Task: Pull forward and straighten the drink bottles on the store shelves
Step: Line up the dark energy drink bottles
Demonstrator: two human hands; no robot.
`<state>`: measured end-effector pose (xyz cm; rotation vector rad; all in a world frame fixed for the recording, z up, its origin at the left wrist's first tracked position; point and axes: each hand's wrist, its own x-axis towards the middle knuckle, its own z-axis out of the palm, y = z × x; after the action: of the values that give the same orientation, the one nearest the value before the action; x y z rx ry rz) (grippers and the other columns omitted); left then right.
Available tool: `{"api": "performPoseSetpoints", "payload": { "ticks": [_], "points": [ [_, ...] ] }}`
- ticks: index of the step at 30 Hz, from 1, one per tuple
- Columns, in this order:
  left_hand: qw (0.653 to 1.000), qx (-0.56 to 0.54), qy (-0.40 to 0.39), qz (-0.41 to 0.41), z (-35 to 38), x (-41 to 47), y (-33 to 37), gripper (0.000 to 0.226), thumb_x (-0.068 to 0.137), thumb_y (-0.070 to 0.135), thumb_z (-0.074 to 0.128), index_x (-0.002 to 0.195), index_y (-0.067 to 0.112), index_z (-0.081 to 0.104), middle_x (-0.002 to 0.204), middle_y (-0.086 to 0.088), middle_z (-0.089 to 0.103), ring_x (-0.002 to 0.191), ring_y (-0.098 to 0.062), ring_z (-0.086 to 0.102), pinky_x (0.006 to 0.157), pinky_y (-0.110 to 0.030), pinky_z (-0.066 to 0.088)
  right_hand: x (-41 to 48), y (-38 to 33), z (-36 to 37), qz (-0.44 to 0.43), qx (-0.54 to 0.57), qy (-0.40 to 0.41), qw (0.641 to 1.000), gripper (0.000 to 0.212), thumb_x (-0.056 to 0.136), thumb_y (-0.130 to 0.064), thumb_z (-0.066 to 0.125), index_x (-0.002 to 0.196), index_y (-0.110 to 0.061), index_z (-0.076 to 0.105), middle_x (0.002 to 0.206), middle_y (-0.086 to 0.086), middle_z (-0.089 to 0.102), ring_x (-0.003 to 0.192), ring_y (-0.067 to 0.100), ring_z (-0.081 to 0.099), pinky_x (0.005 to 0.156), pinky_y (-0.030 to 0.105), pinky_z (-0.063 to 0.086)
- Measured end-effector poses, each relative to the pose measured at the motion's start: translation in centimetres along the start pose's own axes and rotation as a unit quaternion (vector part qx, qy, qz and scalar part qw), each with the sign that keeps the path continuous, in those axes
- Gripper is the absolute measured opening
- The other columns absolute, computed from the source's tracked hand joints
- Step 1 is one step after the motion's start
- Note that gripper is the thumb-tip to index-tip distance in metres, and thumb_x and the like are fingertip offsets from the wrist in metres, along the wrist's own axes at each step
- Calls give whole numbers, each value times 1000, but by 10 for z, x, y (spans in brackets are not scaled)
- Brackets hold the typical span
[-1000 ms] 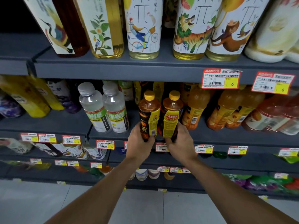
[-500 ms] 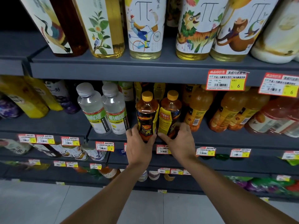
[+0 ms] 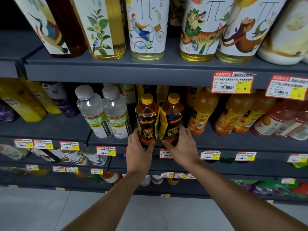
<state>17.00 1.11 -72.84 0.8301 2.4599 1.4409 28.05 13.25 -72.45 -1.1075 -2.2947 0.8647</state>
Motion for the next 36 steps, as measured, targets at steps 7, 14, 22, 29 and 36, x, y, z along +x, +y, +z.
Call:
{"api": "performPoseSetpoints", "payload": {
  "ticks": [7,14,22,29,36],
  "points": [
    [999,43,-1,1,-3,5,-10,71,83,31,79,143,23,41,128,5,53,108,-3,47,88,-24,38,7,7,2,-24,-46,-22,998,84,72,-45,85,137,-19,39,124,3,45,113,28,56,89,38,48],
    [996,67,-43,29,-8,13,-15,79,82,28,81,146,23,35,130,-3,60,119,-22,56,91,-30,45,8,12,-4,-68,-42,-44,996,74,78,-34,82,138,-20,42,123,1,53,117,21,54,94,31,42],
    [995,73,-58,28,-13,17,-17,80,83,28,80,148,20,33,126,-7,65,117,-25,60,88,-31,46,12,12,-9,-89,-16,-53,994,65,79,-32,82,134,-21,48,125,-1,59,117,15,54,98,31,44],
    [992,97,-59,56,-14,16,-13,74,85,26,77,145,15,36,119,-11,68,109,-31,64,82,-38,50,10,15,-8,-102,-2,-44,994,63,79,-29,83,132,-19,51,122,0,60,115,15,55,95,30,44],
    [982,146,-91,76,-22,16,-12,75,93,15,69,153,14,24,121,-11,67,108,-27,65,78,-30,50,9,15,-11,-98,-29,-52,993,66,80,-31,82,136,-17,48,119,3,57,112,18,54,93,30,44]
  ]
}}
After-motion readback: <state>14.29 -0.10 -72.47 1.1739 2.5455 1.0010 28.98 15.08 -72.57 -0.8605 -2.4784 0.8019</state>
